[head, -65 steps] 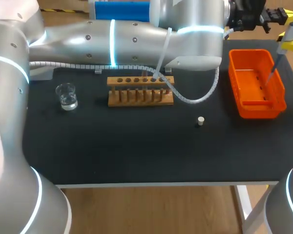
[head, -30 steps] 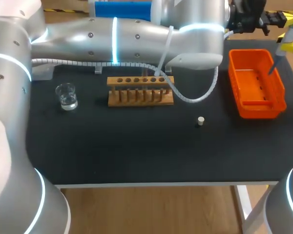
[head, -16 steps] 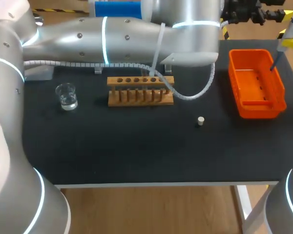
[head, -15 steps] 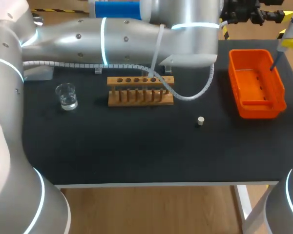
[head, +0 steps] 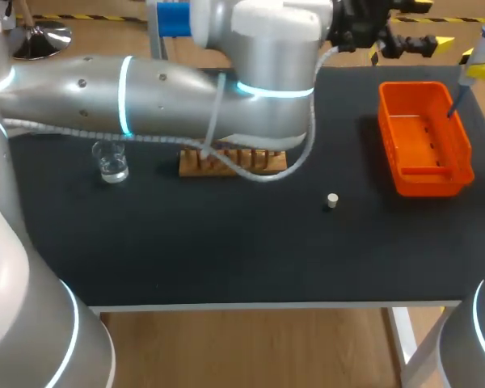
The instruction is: Invert the test tube, pick up the pipette, mount the tip to pipette, aspirate from beaker and dispense into the tube, eject the tip, return the pipette, and cap with the stopper.
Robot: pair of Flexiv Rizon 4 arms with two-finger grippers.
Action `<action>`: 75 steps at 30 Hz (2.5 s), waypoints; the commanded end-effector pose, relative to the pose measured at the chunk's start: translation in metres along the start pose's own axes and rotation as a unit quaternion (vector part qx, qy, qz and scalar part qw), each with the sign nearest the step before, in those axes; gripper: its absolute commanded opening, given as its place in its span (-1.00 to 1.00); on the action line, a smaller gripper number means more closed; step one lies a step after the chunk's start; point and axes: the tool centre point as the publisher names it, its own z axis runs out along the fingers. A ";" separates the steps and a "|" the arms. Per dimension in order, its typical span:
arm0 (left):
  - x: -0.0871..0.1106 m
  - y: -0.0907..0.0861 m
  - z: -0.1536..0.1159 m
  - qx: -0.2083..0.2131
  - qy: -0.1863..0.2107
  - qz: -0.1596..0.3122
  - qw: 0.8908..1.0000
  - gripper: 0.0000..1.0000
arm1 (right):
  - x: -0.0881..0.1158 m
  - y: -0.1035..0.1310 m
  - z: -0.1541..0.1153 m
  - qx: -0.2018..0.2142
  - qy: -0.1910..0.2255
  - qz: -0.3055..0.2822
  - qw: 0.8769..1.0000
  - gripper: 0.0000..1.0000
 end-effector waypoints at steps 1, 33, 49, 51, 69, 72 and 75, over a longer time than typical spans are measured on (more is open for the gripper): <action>0.008 0.007 -0.060 -0.016 0.029 0.010 0.999 1.00 | -0.001 0.001 -0.001 0.001 0.002 0.000 1.000 -1.00; 0.045 0.062 -0.154 0.020 0.043 -0.026 0.999 1.00 | -0.001 0.001 -0.001 0.001 0.002 0.000 1.000 -1.00; 0.054 0.076 -0.179 0.014 0.019 -0.031 0.999 1.00 | -0.001 0.001 -0.001 0.001 0.002 0.000 1.000 -1.00; 0.055 0.075 -0.180 0.010 0.016 -0.030 0.999 1.00 | -0.001 0.001 -0.001 0.001 0.002 0.000 1.000 -1.00; 0.055 0.075 -0.180 0.010 0.016 -0.030 0.999 1.00 | -0.001 0.001 -0.001 0.001 0.002 0.000 1.000 -1.00; 0.055 0.075 -0.180 0.010 0.016 -0.030 0.999 1.00 | -0.001 0.001 -0.001 0.001 0.002 0.000 1.000 -1.00; 0.055 0.075 -0.180 0.010 0.016 -0.030 0.999 1.00 | -0.001 0.001 -0.001 0.001 0.002 0.000 1.000 -1.00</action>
